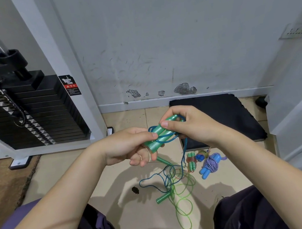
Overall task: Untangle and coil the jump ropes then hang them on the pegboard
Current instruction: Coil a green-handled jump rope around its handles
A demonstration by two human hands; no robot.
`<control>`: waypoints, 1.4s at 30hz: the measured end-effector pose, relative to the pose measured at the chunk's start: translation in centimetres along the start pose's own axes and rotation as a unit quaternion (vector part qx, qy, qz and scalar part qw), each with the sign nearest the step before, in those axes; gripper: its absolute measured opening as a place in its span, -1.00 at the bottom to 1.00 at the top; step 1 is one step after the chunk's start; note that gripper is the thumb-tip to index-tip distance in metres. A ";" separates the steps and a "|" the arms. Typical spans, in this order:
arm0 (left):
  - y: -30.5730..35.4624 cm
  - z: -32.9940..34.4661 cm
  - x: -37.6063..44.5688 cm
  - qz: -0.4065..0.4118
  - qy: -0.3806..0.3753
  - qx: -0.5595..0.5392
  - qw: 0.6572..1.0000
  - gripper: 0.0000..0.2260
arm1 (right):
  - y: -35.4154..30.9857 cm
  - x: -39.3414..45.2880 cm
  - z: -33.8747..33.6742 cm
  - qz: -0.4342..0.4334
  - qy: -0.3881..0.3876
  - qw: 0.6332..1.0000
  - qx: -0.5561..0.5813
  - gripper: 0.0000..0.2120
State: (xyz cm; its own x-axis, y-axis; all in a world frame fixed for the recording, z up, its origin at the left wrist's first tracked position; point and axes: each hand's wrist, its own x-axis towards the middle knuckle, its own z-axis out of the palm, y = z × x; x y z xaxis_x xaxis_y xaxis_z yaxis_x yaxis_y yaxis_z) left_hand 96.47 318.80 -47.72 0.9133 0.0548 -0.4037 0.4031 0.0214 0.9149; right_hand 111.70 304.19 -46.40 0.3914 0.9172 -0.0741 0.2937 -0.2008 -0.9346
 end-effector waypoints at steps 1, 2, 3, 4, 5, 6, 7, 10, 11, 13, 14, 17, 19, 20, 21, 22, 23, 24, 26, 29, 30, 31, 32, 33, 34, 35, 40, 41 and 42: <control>0.0 0.1 0.0 -0.006 -0.005 0.002 1.000 -0.78 | 0.0 0.0 0.1 -0.003 0.003 1.000 -0.002 -0.87; 0.0 0.2 -0.1 -0.007 -0.012 0.000 1.000 -0.78 | 0.1 0.1 0.1 -0.005 0.005 1.000 -0.004 -0.87; -0.1 0.2 -0.1 -0.002 -0.021 -0.010 1.000 -0.79 | 0.1 0.1 0.1 -0.005 0.008 1.000 -0.002 -0.87; -0.1 0.1 -0.1 0.009 -0.031 -0.027 0.999 -0.79 | 0.1 0.1 0.1 -0.007 0.011 1.000 0.010 -0.87; -0.1 0.1 0.0 0.025 -0.039 -0.044 0.998 -0.77 | 0.2 0.1 0.2 -0.009 0.013 0.999 0.035 -0.84; -0.1 0.0 0.0 0.044 -0.044 -0.057 0.996 -0.75 | 0.3 0.2 0.1 -0.011 0.009 0.997 0.072 -0.79; -0.1 -0.1 0.0 0.064 -0.045 -0.067 0.995 -0.74 | 0.4 0.3 0.1 -0.009 -0.001 0.993 0.116 -0.70; 0.1 -0.2 0.2 0.124 -0.020 -0.102 0.987 -0.76 | 0.8 0.6 0.1 0.015 -0.069 0.974 0.215 -0.42; 0.2 -0.3 0.2 0.141 0.004 -0.116 0.983 -0.78 | 1.1 0.7 0.2 0.022 -0.085 0.974 0.211 -0.39; 0.5 -0.8 0.2 0.170 0.070 -0.133 0.974 -0.82 | 1.4 0.7 0.4 0.039 -0.080 0.984 0.152 -0.47; 0.6 -1.1 0.2 0.180 0.111 -0.129 0.969 -0.82 | 1.6 0.7 0.6 0.042 -0.066 0.991 0.108 -0.56; 0.7 -2.2 0.3 0.176 0.245 -0.081 0.950 -0.83 | 1.5 0.7 1.2 0.041 -0.035 0.998 0.012 -0.79; 0.6 -2.7 0.4 0.162 0.305 -0.042 0.938 -0.86 | 1.3 0.5 1.7 0.030 -0.031 0.999 -0.018 -0.87; 0.5 -2.7 0.5 0.156 0.320 -0.028 0.934 -0.87 | 1.2 0.5 2.0 0.020 -0.031 0.999 -0.028 -0.89; 0.4 -2.6 0.5 0.150 0.329 -0.014 0.932 -0.87 | 1.1 0.4 2.3 0.009 -0.031 0.999 -0.035 -0.92; 0.4 -2.4 0.6 0.145 0.336 0.004 0.931 -0.85 | 1.1 0.3 2.5 -0.001 -0.031 0.999 -0.043 -0.93; 0.3 -2.2 0.7 0.141 0.344 0.023 0.928 -0.83 | 1.0 0.2 2.8 -0.008 -0.031 0.998 -0.056 -0.93; 0.2 -2.1 0.8 0.139 0.352 0.041 0.924 -0.82 | 1.0 0.2 2.9 -0.013 -0.027 0.997 -0.076 -0.92; 0.0 -2.1 0.9 0.138 0.367 0.069 0.917 -0.79 | 0.8 0.2 3.2 -0.012 -0.011 0.994 -0.107 -0.89; -0.1 -2.3 0.9 0.133 0.380 0.094 0.911 -0.77 | 0.7 0.5 3.1 0.008 0.018 0.996 -0.091 -0.83; -0.1 -2.3 0.9 0.132 0.383 0.100 0.909 -0.77 | 0.7 0.6 3.0 0.016 0.026 0.995 -0.095 -0.83; -0.1 -2.3 0.9 0.132 0.386 0.104 0.907 -0.77 | 0.7 0.7 2.9 0.018 0.031 0.994 -0.107 -0.83; -0.1 -2.2 1.0 0.130 0.388 0.106 0.906 -0.78 | 0.8 0.7 2.8 0.013 0.033 0.991 -0.126 -0.84; -0.2 -2.2 1.1 0.127 0.391 0.111 0.905 -0.79 | 0.8 0.7 2.8 0.001 0.029 0.989 -0.148 -0.83; -0.2 -2.1 1.2 0.120 0.395 0.122 0.903 -0.79 | 0.7 0.6 2.9 -0.014 0.022 0.985 -0.168 -0.83; -0.3 -2.0 1.3 0.109 0.400 0.144 0.898 -0.80 | 0.5 0.4 2.9 -0.030 0.013 0.983 -0.180 -0.83; -0.3 -2.1 1.4 0.080 0.368 0.253 0.891 -0.91 | 0.2 0.3 2.3 -0.114 0.043 0.975 -0.187 -0.91; -0.4 -2.0 1.4 0.080 0.345 0.264 0.897 -0.93 | 0.3 0.4 2.0 -0.134 0.059 0.970 -0.193 -0.92; -0.5 -1.9 1.4 0.076 0.321 0.276 0.903 -0.94 | 0.5 0.5 1.8 -0.154 0.073 0.965 -0.199 -0.92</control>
State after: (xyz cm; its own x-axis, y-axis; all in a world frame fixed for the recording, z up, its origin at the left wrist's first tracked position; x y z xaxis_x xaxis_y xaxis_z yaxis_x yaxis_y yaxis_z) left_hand 97.44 320.73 -48.74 0.8098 0.5862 -0.0258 0.4049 -0.5264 0.7476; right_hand 110.43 305.15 -47.51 0.3430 0.9020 0.2624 0.7161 -0.0703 -0.6944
